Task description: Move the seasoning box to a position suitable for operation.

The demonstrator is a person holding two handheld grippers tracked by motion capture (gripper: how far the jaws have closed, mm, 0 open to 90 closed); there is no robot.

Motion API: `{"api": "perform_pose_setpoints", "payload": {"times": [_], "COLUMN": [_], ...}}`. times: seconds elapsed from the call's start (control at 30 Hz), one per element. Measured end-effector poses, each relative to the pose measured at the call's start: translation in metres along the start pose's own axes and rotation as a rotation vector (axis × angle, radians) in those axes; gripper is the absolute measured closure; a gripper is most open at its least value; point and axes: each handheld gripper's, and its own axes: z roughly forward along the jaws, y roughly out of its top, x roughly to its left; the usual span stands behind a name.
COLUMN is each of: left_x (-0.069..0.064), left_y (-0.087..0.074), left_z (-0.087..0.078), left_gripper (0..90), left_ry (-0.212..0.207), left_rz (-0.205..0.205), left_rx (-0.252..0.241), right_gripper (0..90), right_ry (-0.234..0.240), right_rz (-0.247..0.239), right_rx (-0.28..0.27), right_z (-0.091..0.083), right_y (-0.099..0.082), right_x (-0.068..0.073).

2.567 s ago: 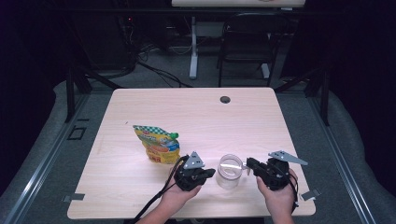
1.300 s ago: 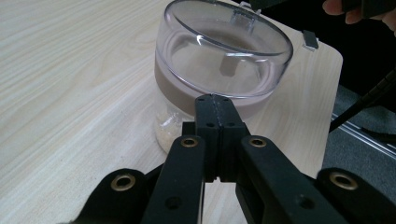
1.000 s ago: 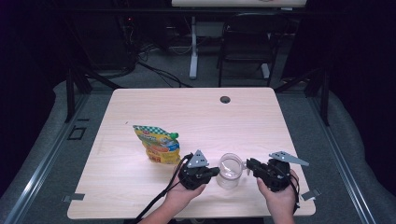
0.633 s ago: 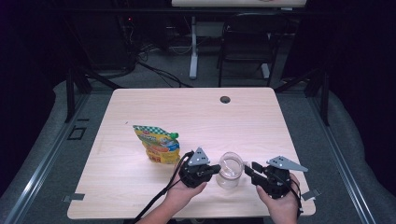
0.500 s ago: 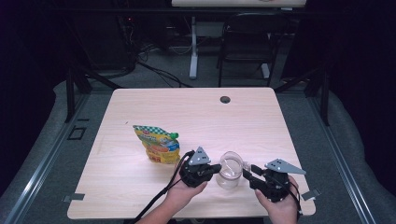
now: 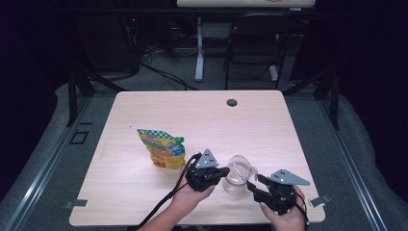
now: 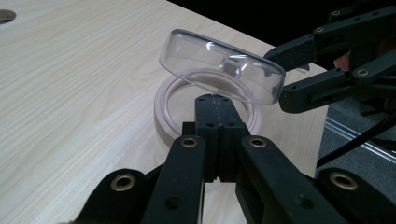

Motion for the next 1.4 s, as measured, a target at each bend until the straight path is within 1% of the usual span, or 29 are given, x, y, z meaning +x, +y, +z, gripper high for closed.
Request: {"api": "perform_pose_setpoints", "payload": {"times": [0.13,0.27,0.37,0.43,0.6,0.63,0.67,0.7,0.83,0.87,0.9,1.0,1.03,1.07,1.17,1.2,1.4], "left_x": [0.000,0.000,-0.001,-0.001,0.000,0.001,0.001,0.002,0.003,0.005,0.006,0.009,0.012,0.012,0.018,0.020,0.031], "left_y": [0.000,0.000,-0.001,-0.002,-0.005,-0.006,-0.007,-0.008,-0.012,-0.013,-0.015,-0.021,-0.027,-0.027,-0.036,-0.039,-0.055], "left_z": [0.000,0.000,0.000,0.001,0.001,0.000,0.000,-0.001,-0.005,-0.007,-0.009,-0.017,-0.023,-0.023,-0.034,-0.038,-0.056], "left_gripper": [90.0,90.0,90.0,90.0,90.0,90.0,90.0,90.0,90.0,90.0,90.0,90.0,90.0,90.0,90.0,90.0,89.7], "left_ry": [-0.001,-0.002,0.001,0.006,0.006,0.006,0.012,0.007,0.012,0.014,0.015,0.024,0.038,0.038,0.051,0.056,0.087], "left_rz": [-0.003,-0.002,0.000,0.006,0.005,-0.002,-0.001,-0.006,-0.010,-0.013,-0.018,-0.023,-0.026,-0.026,-0.036,-0.042,-0.083], "left_rx": [-0.003,-0.003,-0.002,0.006,0.006,0.010,0.008,0.007,0.008,0.007,0.006,0.004,0.008,0.008,0.008,0.011,0.004], "right_gripper": [49.5,48.8,48.6,48.5,48.5,48.5,48.5,48.6,49.1,49.1,49.5,52.0,52.5,52.5,55.8,57.3,59.7], "right_ry": [-0.007,-0.012,-0.015,-0.019,-0.025,-0.022,-0.021,-0.023,-0.025,-0.025,-0.023,-0.029,-0.030,-0.030,-0.026,-0.023,-0.034], "right_rz": [-0.010,-0.010,-0.023,-0.030,-0.040,-0.040,-0.042,-0.040,-0.043,-0.043,-0.040,-0.038,-0.035,-0.035,-0.018,-0.011,-0.005], "right_rx": [0.006,-0.007,-0.011,-0.022,-0.039,-0.052,-0.054,-0.065,-0.076,-0.076,-0.089,-0.089,-0.092,-0.092,-0.100,-0.107,-0.102], "right_z": [0.005,0.006,0.007,0.006,0.005,0.004,0.004,0.004,0.002,0.002,0.002,0.000,0.000,0.000,-0.001,-0.001,-0.001], "right_y": [-0.002,-0.001,-0.001,0.000,0.001,0.002,0.002,0.002,0.004,0.004,0.004,0.004,0.004,0.004,0.004,0.004,0.003], "right_x": [0.001,0.002,0.004,0.006,0.007,0.007,0.008,0.008,0.008,0.008,0.008,0.007,0.006,0.006,0.005,0.005,0.002]}}
